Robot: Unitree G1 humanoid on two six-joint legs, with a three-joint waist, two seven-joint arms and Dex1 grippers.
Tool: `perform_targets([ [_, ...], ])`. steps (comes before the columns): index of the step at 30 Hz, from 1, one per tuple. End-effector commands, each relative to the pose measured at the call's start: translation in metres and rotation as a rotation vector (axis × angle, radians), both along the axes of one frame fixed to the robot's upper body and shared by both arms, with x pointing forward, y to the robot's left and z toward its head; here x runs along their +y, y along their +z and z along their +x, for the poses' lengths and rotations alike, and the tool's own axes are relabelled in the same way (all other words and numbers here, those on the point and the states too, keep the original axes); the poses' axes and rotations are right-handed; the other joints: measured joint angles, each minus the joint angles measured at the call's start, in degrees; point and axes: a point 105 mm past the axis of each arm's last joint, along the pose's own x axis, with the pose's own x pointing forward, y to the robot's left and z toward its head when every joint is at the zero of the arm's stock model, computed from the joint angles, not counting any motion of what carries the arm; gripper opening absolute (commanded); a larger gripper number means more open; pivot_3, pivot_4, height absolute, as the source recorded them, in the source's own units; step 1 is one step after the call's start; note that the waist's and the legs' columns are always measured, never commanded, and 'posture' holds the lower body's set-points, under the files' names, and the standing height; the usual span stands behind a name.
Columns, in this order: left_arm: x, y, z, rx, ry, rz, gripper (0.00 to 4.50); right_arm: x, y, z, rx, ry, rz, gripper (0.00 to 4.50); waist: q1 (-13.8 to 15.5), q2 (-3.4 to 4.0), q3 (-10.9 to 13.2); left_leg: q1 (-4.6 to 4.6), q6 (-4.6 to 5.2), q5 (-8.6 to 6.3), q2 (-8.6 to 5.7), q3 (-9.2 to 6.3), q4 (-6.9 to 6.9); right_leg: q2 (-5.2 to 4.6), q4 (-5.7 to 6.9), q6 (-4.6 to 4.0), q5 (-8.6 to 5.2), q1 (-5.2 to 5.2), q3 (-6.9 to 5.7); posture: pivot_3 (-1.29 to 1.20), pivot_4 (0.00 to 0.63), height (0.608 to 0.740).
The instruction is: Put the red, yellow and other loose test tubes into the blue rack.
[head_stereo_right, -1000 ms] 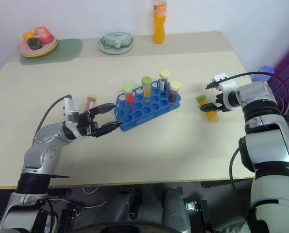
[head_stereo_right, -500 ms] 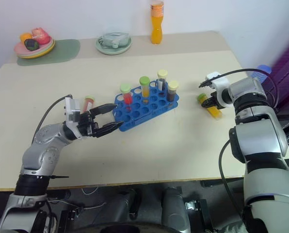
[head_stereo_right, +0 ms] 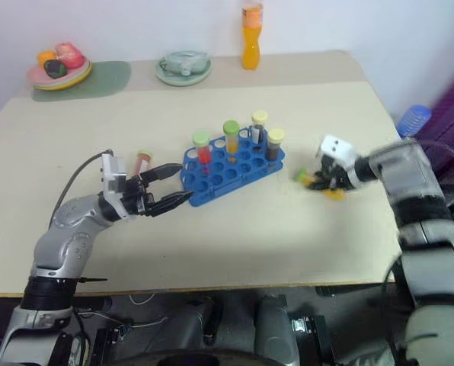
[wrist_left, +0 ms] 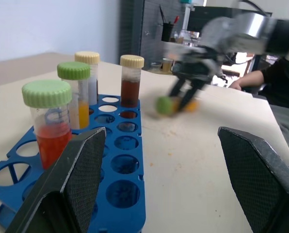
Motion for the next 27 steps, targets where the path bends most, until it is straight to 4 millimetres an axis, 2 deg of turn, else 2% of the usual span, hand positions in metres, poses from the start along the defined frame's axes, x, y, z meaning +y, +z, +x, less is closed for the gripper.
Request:
perform_targets([
  [1, 0.001, 0.005, 0.0, -0.037, -0.013, -0.001, 3.79, 0.053, 0.007, -0.034, 0.02, 0.197, 0.267, 0.78, -0.3, -0.09, -0.1, 0.01, 0.13, -0.09, 0.03, 0.0, 0.02, 0.01, 0.01, 0.0, 0.0, 0.02, 0.0, 0.0, 0.15, 0.74],
  [4, 0.002, 0.005, 0.004, -0.037, -0.016, -0.002, 3.79, 0.08, 0.02, -0.036, -0.052, 0.213, 0.434, 0.78, -1.1, -0.1, -0.1, 0.07, 0.28, -0.21, 0.15, 0.05, 0.07, 0.11, 0.05, -0.11, 0.07, 0.03, 0.05, 0.0, 0.15, 0.74],
  [8, 0.006, 0.001, 0.006, -0.018, -0.02, -0.011, 3.79, 0.118, 0.043, -0.026, -0.273, 0.212, 0.65, 0.78, -0.7, -0.08, -0.1, 0.06, 0.23, -0.17, 0.18, 0.04, 0.11, 0.14, 0.08, -0.18, 0.12, 0.02, 0.06, 0.0, 0.15, 0.74],
  [14, 0.015, -0.004, 0.003, 0.015, -0.012, -0.031, 3.79, 0.158, 0.069, 0.013, -0.495, -0.001, 0.906, 0.78, -0.2, -0.08, -0.1, 0.03, -0.05, -0.01, 0.15, 0.04, 0.17, 0.16, 0.06, -0.13, 0.16, 0.02, 0.06, 0.0, 0.15, 0.74],
  [17, 0.02, -0.005, 0.002, 0.022, -0.009, -0.016, 3.79, 0.164, 0.075, 0.027, -0.6, -0.073, 0.928, 0.78, -0.1, -0.08, -0.1, 0.03, -0.08, 0.01, 0.15, 0.03, 0.17, 0.2, 0.08, -0.14, 0.16, 0.0, 0.07, 0.0, 0.15, 0.74],
  [21, 0.023, 0.0, 0.002, 0.02, -0.005, -0.014, 3.79, 0.159, 0.077, 0.044, -0.698, -0.182, 0.956, 0.78, -0.2, -0.07, -0.1, 0.04, -0.08, 0.01, 0.15, 0.04, 0.18, 0.32, 0.07, -0.14, 0.17, 0.01, 0.09, 0.0, 0.15, 0.74],
  [27, 0.019, 0.01, 0.002, 0.008, 0.001, -0.015, 3.79, 0.151, 0.061, 0.051, -0.719, -0.257, 0.972, 0.78, -0.5, -0.07, -0.1, 0.04, -0.12, 0.04, 0.17, 0.03, 0.12, 0.43, 0.1, -0.14, 0.17, -0.05, 0.17, 0.0, 0.15, 0.74],
])
